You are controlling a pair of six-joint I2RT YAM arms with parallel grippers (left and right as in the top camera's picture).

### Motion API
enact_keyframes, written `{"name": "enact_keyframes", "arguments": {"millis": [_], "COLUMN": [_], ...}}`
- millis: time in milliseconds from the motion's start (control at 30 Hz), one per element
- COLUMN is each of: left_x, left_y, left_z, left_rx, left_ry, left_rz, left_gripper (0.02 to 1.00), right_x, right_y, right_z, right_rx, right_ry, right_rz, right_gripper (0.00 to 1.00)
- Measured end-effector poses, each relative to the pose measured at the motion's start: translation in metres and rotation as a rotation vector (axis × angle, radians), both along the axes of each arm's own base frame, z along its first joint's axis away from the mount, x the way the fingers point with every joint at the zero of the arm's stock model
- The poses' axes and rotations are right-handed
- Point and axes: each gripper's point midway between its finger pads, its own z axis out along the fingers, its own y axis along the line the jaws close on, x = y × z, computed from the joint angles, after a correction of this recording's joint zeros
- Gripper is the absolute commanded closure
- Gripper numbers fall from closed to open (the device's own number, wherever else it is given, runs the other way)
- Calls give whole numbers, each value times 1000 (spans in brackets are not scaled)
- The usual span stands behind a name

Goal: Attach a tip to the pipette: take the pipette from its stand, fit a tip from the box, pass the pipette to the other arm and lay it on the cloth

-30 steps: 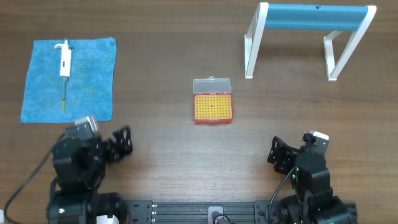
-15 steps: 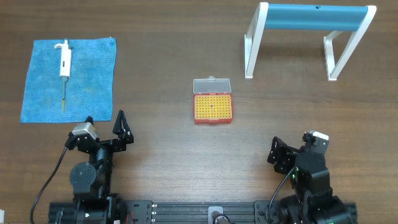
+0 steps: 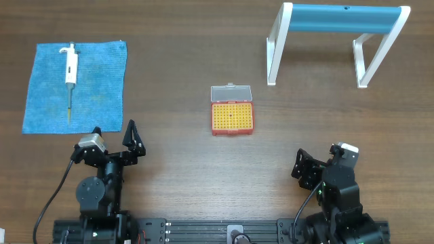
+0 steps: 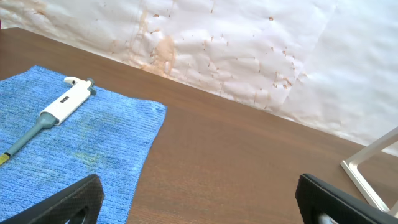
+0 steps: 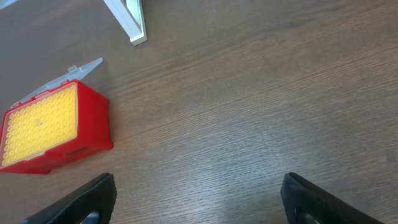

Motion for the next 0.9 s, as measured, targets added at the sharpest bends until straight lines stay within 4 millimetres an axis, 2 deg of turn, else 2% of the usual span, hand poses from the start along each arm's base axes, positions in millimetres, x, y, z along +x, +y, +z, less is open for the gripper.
{"name": "enact_keyframes", "arguments": {"millis": [133,167,233,267,300,333,433,500,633,900], "left_x": [0,0,0,0,0,0,0,0,0,0], "left_y": [0,0,1,1,1,1,1,1,1,1], "left_z": [0,0,0,1,1,1,1,1,1,1], "left_rx": [0,0,0,1,1,1,0,0,1,0], "left_ry": [0,0,-1,-4,-3,-5,-5,-5,-5,-5], "left_rz": [0,1,3,7,8,7,7,7,7,7], "left_gripper": [20,20,20,20,18,20,18,18,18,20], "right_x": [-1,12,50,63,69,72,72,68,64,63], "right_y": [-5,-10,-26,-37,-40,-43,-46,-45,-42,-45], "right_z": [-1,11,65,93,110,117,78,67,42,38], "right_rx": [-37,-47,-85,-157,-192,-259,-359,-393,-407,-409], "right_ry": [3,-75,-370,-534,-651,-733,-696,-709,-623,-606], "right_rz": [-5,-35,-121,-140,-136,-122,-77,-57,-12,-12], "right_gripper": [141,141,141,141,141,141,141,141,141,141]}}
